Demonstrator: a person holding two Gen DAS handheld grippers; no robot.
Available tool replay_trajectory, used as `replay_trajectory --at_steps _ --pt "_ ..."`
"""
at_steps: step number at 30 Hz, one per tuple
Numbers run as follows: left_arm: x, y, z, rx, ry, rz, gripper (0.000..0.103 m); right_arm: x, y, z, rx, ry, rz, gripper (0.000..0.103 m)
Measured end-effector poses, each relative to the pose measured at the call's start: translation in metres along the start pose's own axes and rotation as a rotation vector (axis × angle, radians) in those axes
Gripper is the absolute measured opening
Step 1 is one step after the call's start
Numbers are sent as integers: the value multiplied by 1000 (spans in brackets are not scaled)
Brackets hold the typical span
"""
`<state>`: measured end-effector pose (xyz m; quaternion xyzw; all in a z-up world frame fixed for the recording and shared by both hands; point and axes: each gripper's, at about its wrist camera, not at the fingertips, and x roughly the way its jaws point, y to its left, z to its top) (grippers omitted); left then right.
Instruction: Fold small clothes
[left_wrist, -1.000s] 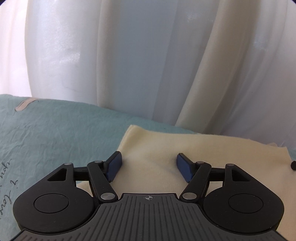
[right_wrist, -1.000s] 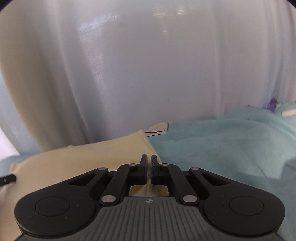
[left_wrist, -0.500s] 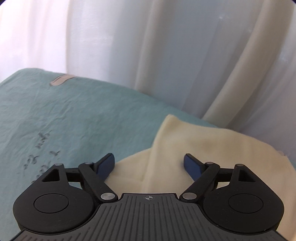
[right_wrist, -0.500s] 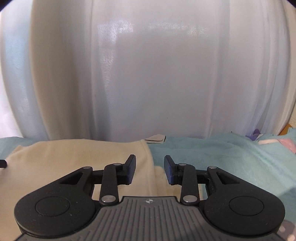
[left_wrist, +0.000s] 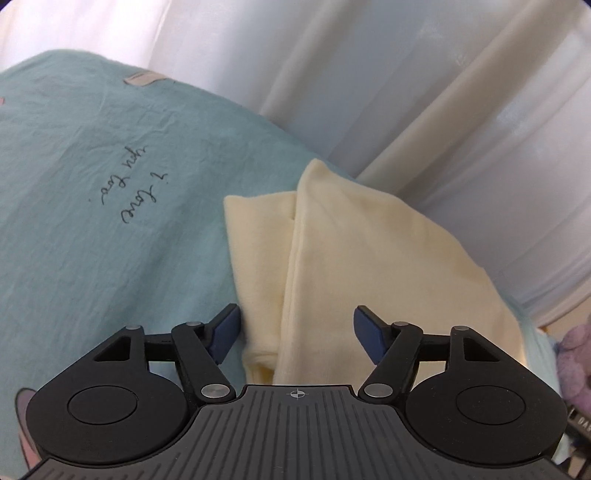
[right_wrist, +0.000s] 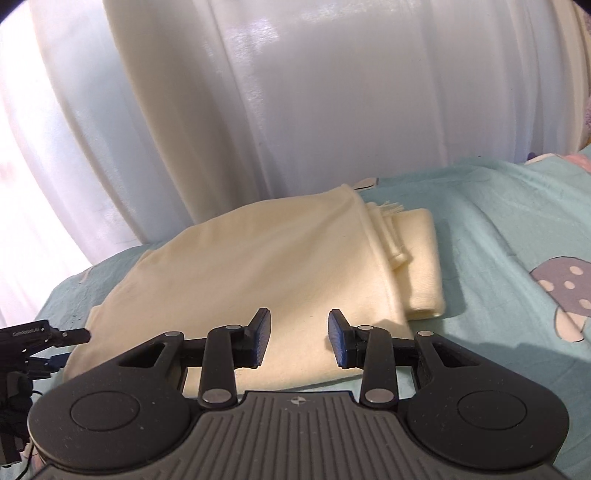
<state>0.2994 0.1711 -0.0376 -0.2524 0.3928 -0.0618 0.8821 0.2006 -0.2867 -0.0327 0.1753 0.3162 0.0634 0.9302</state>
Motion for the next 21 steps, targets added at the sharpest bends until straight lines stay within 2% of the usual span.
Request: replay_trajectory --at_steps 1,3,7,9,13,17,21 --pt "1 3 1 -30 -8 -9 68 2 4 -2 9 13 25 41" --pt "5 8 6 -74 -16 -10 57 10 15 -6 17 35 62 41" --pt "18 14 17 -142 -1 -34 46 23 41 -10 8 88 157 40" --pt "21 15 21 -152 10 -24 33 31 60 -12 -26 113 180 38" --pt "26 11 23 -120 26 -6 26 49 98 -16 -136 135 186 17" --pt "25 3 21 -54 17 12 21 67 127 -16 -198 145 198 15" --pt "25 4 21 -58 16 -1 20 80 145 -18 -245 142 202 14"
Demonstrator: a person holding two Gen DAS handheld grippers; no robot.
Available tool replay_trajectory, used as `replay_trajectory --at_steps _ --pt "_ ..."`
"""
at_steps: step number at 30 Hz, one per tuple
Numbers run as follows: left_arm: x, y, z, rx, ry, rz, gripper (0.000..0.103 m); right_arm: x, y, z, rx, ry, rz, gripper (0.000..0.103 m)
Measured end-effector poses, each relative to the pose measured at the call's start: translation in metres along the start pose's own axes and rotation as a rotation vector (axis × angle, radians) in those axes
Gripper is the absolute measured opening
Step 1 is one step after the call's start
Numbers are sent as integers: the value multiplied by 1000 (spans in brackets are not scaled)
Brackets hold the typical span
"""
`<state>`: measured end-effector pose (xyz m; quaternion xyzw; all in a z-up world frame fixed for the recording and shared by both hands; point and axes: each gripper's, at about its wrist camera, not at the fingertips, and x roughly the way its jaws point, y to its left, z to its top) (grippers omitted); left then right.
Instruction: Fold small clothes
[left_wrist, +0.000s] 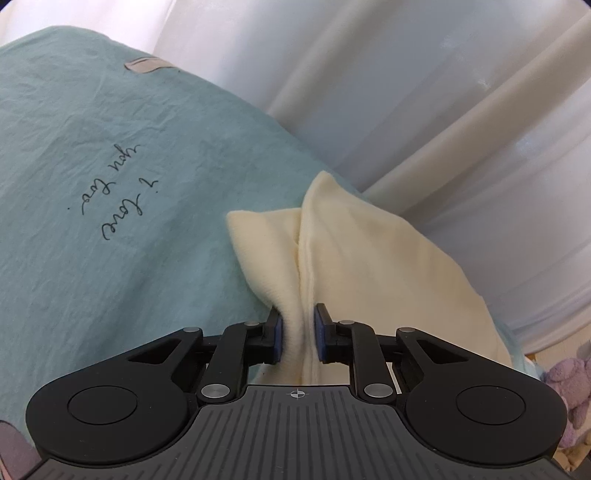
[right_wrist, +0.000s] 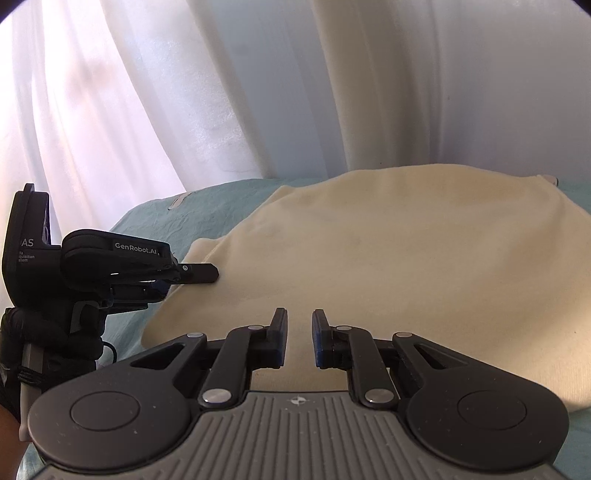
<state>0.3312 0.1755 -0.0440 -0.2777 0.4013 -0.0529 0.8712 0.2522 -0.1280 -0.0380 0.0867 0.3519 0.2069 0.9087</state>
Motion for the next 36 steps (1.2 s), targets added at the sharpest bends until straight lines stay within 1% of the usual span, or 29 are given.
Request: replay_trajectory --at_steps 5,8,14,17,19,23,24,28,31,33,34,35,36 --pt "4 2 1 -2 6 0 22 18 3 -5 -26 47 -28 13" --pt "5 4 2 -11 11 -13 24 20 3 -9 -38 40 -26 13" --pt "9 9 5 -68 20 -44 31 14 2 -13 -49 45 -17 13" --pt "9 8 5 -84 18 -47 36 15 3 -14 -56 43 -15 13" --pt "8 8 4 -99 9 -47 39 15 5 -14 -67 44 -18 13" --pt "8 6 1 -138 -15 -51 50 16 6 -12 -80 51 -20 13" --pt "8 5 1 -140 -20 -46 51 16 5 -12 -81 52 -19 13" --pt "8 -5 0 -118 -34 7 50 16 5 -11 -80 54 -16 13" --pt "9 -15 1 -75 -47 79 41 18 6 -10 -82 60 -18 13" --pt "10 -20 0 -49 -55 118 34 19 7 -10 -90 63 -23 13" --pt "10 -20 0 -44 -57 128 32 19 8 -9 -93 63 -25 13" --pt "9 -19 -1 -46 -60 133 26 19 9 -9 -97 64 -28 13" --pt "8 -17 -1 -50 -64 125 24 20 9 -9 -100 66 -31 13"
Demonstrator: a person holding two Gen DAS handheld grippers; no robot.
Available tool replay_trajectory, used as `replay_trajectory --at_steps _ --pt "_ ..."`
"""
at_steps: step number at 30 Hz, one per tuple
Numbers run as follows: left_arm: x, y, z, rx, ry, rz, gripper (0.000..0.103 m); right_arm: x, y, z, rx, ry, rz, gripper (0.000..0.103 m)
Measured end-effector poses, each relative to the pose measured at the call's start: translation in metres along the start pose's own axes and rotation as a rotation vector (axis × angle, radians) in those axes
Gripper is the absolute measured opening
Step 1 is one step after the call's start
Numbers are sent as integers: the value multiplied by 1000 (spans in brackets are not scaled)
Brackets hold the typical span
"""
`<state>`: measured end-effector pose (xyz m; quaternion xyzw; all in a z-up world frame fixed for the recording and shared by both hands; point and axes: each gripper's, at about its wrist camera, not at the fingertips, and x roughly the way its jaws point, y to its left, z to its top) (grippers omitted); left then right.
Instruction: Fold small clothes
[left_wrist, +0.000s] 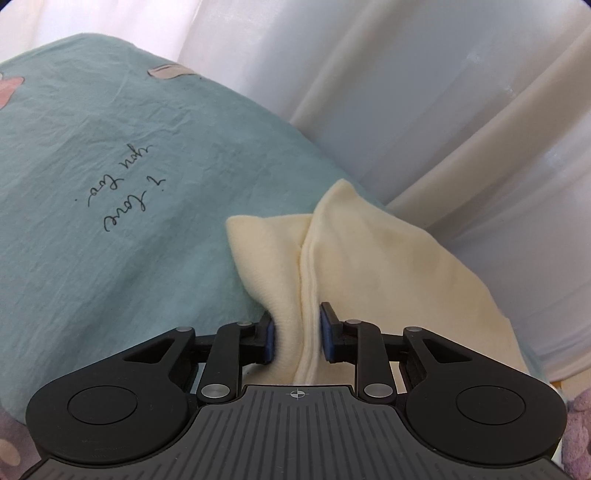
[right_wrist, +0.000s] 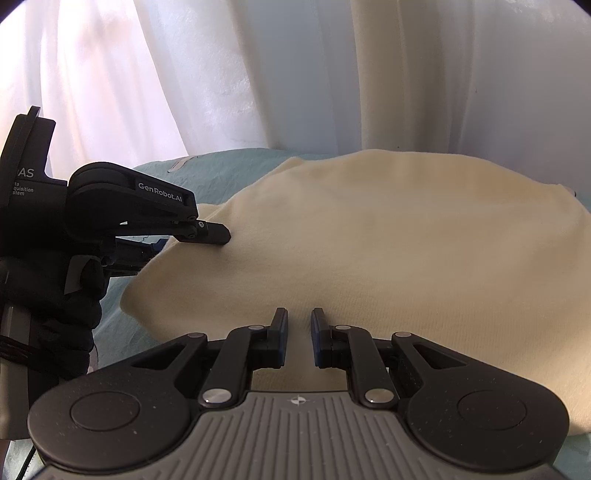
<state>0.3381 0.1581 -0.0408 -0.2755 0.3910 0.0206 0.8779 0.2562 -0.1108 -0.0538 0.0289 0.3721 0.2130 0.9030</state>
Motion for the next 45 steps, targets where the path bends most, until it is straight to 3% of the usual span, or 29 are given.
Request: replay_trajectory --at_steps 5,14,18,25,29,32,35,38,39,42,45 --pt "-5 8 1 -18 -3 -44 20 -2 -2 2 30 3 3 13" --pt "-11 25 11 -138 33 -188 19 -19 -15 3 100 -46 -21 13" --pt "-13 18 13 -109 35 -182 19 -30 -27 0 137 -69 -22 13" --pt "-24 -12 21 3 8 -159 19 -60 -55 -2 199 -126 -35 13" --pt "-37 -61 18 142 -30 -191 18 -71 -69 -5 244 -150 -44 14" --pt "-36 -110 0 289 -45 -210 18 -77 -80 -8 283 -166 -52 14" --pt "-19 -143 -27 419 -26 -184 18 -82 -92 -11 311 -175 -76 14" --pt "9 -153 -50 421 46 -161 22 -87 -107 -12 335 -174 -110 14" --pt "15 -152 -56 419 60 -174 30 -90 -110 -14 343 -176 -117 14" --pt "10 -152 -66 460 48 -219 40 -95 -121 -15 360 -178 -127 14" --pt "-15 -140 -63 433 99 -322 40 -93 -127 -10 376 -169 -110 15"
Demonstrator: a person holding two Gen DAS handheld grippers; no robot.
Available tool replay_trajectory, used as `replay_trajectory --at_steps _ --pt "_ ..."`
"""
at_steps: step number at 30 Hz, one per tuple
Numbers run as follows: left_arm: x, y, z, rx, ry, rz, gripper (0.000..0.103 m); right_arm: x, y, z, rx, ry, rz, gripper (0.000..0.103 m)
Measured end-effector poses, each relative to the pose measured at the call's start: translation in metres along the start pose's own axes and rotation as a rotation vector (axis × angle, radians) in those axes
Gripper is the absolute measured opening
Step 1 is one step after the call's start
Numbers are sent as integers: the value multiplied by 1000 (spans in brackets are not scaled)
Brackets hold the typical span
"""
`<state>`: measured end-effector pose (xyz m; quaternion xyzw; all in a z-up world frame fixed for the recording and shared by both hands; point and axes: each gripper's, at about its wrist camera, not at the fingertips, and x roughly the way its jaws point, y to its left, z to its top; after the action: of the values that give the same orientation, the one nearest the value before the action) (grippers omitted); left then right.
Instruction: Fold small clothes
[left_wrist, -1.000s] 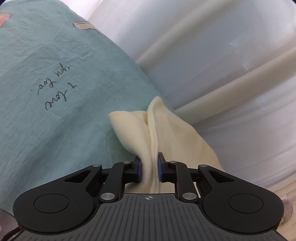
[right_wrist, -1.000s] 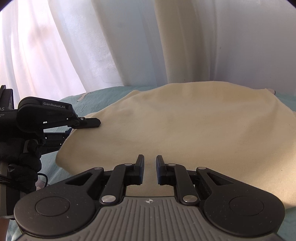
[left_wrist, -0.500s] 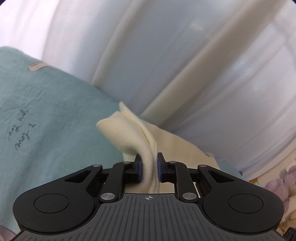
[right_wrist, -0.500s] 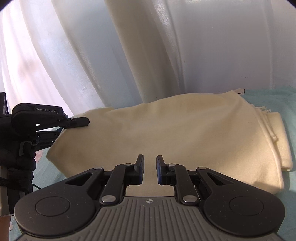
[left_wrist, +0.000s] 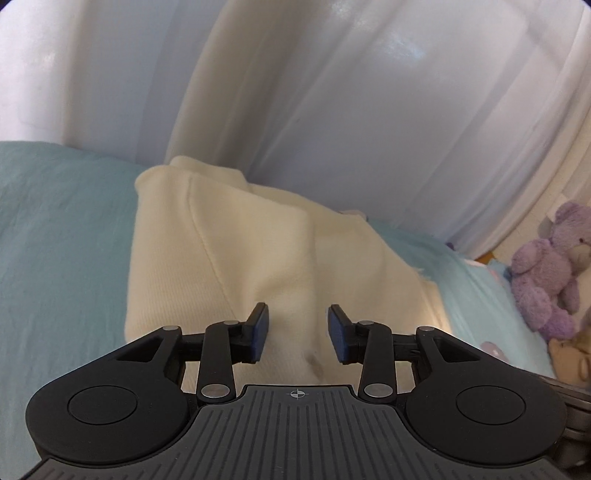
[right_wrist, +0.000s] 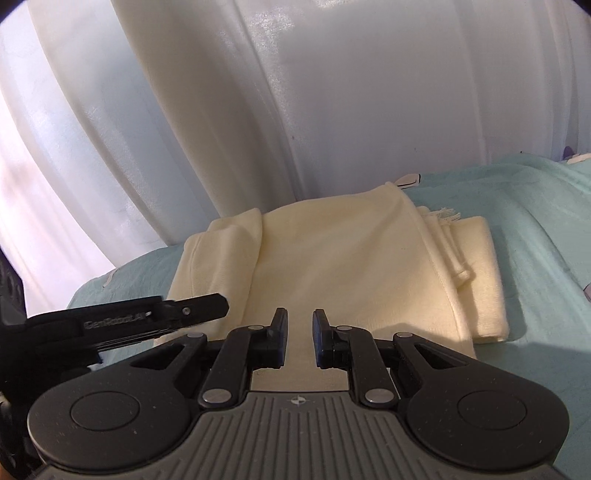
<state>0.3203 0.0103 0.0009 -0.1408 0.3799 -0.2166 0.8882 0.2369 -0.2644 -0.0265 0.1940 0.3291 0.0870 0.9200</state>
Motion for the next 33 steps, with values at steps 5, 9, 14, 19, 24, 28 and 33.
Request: replay_trajectory --at_steps 5,9,14,19,24,28,33 --pt "-44 18 0 -63 -119 73 53 10 17 13 -7 8 80 15" --pt "-32 33 -5 -80 -48 195 50 33 39 14 -37 70 161 15" --pt "-7 44 -25 -104 67 182 54 55 43 -5 -94 187 137 15" --pt "-14 58 -36 -155 50 124 56 50 14 9 36 243 201 30" --pt "-11 56 -38 -138 42 127 56 72 -13 24 270 281 317 48" --pt "-12 54 -37 -139 46 122 56 94 -12 26 315 309 345 47" --pt "-12 56 -37 -135 40 110 57 106 -9 28 362 325 386 43"
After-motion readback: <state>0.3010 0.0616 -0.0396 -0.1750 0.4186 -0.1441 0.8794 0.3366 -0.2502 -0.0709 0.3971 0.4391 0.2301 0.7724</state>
